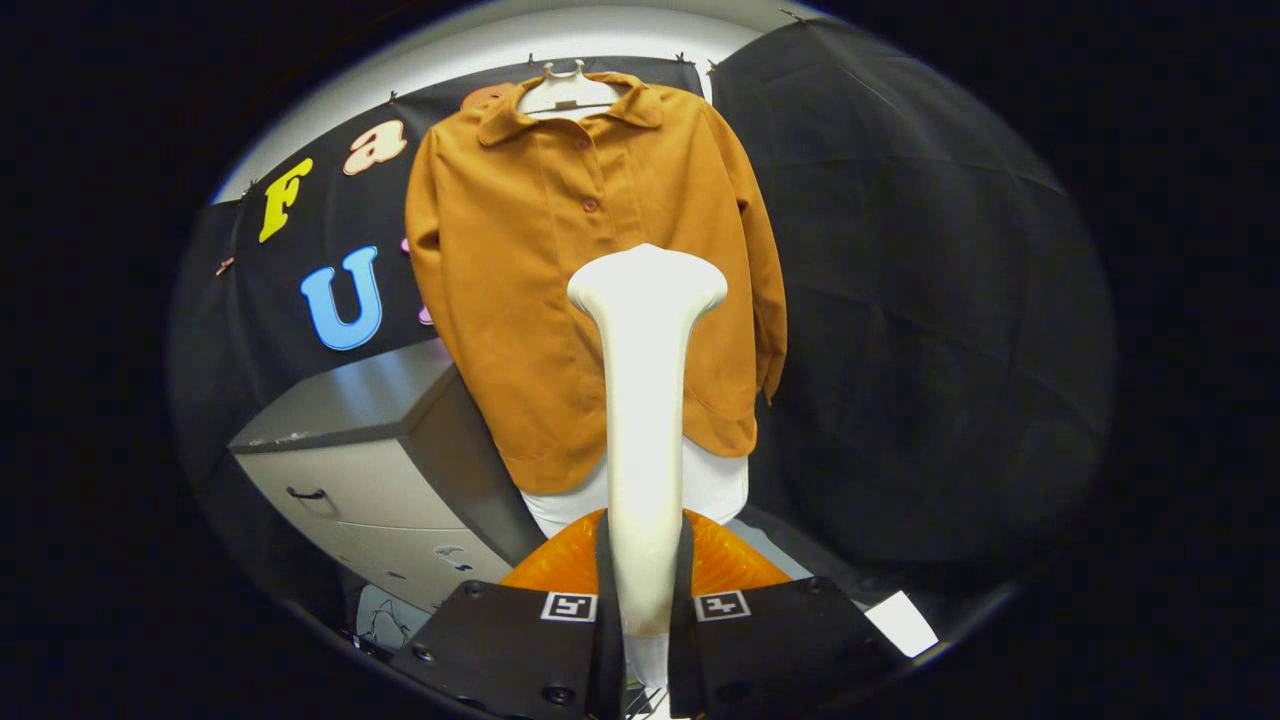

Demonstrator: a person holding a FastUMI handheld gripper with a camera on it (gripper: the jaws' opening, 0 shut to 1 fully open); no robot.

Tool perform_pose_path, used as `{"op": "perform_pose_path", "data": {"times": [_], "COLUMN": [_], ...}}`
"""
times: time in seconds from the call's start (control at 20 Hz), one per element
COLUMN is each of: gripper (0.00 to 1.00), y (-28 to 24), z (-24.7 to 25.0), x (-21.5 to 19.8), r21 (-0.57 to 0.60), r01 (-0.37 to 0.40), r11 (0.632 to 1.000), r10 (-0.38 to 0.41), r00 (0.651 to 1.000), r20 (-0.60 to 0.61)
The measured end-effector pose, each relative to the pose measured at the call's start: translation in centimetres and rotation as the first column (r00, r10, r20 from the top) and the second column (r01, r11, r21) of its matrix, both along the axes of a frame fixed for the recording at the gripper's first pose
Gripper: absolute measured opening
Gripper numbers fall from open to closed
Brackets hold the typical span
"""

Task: Iron the clothes twice with a garment steamer, once on the left side and once on the right side.

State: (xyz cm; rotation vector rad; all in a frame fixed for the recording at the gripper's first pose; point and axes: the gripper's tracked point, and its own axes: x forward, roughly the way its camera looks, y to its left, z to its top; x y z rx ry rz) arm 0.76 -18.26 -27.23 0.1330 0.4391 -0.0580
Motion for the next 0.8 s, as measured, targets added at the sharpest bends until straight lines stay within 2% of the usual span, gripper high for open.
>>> {"op": "perform_pose_path", "data": {"times": [0.25, 0.8], "gripper": [0.2, 0.2], "y": [2.0, 8.6], "z": [6.7, 16.1], "x": [-0.5, 0.7], "r21": [0.003, -0.039], "r01": [-0.014, -0.06], "r11": [1.0, 0.997], "r10": [0.014, 0.067], "r00": [0.994, 0.976], "r20": [0.107, 0.209]}}
